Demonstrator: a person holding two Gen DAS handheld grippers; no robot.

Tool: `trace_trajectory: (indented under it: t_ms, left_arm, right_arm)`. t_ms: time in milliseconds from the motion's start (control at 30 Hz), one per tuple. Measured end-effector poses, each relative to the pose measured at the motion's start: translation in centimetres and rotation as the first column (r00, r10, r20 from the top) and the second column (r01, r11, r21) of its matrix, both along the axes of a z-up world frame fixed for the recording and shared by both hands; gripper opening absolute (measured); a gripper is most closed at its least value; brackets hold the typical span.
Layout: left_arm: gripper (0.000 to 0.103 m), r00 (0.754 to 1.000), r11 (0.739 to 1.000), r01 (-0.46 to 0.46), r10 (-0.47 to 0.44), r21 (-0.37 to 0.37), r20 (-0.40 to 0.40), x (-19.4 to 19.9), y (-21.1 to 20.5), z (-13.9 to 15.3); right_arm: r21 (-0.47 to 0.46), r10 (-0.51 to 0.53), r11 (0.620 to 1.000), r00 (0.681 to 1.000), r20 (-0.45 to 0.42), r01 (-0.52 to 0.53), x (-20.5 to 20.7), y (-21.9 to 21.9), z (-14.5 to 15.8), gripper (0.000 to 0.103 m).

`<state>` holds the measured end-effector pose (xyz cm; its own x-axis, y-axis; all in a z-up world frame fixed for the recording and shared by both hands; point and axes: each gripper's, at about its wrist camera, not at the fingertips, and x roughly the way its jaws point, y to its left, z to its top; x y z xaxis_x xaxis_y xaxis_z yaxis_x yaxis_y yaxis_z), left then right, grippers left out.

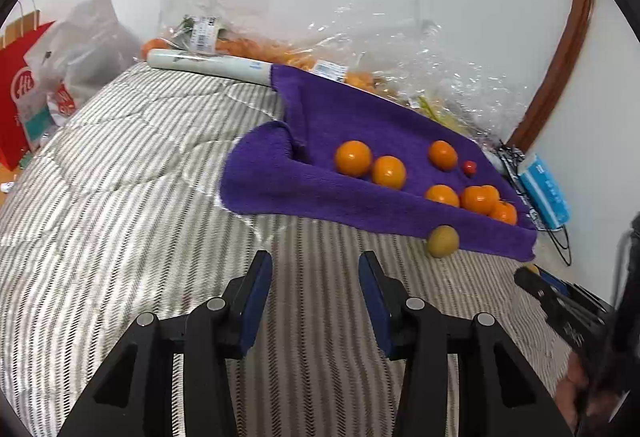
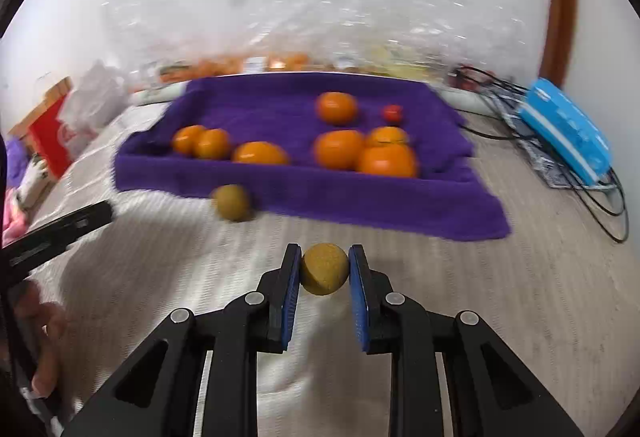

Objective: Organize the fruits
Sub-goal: 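Grasp a small yellow-green fruit on the bedspread with the right gripper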

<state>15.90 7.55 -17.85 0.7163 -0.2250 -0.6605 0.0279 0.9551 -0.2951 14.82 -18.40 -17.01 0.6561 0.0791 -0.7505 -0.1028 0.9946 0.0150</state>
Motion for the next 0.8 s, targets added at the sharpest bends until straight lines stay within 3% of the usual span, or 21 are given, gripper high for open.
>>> trace_trajectory:
  t_ms: [167,333,600,800]
  left_arm:
    - [0.042,0.998,0.998,0.059,-0.058,0.031,-0.023,0.3,-1.3,-0.2]
    - [0.042,0.998,0.998,0.047,-0.045,0.036,-0.041,0.6,-1.9,-0.3]
    - [0.043,0.993,0.994,0.077,-0.07,0.082,-0.093,1.8,-5.0,-0.7]
    - [0.053,0.992,0.978,0.104,-0.088,0.18,-0.094,2.0,-7.2,-0.8]
  right_arm:
    - [0.004,0.002,1.0,1.0,-0.007,-0.002,1.0,-1.7,-1.0,0.024]
    - [0.031,0.059,0.998,0.994,-0.087,-0.056,2.1,-1.2,-2.0,0.024]
    - [0.031,0.079,0.997,0.995,-0.063,-0.077,1.4,-1.8,-1.9,0.024]
    - [0.041,0.037,0.999,0.998,-0.055,-0.035,1.6,-4.0,-1.8,0.024]
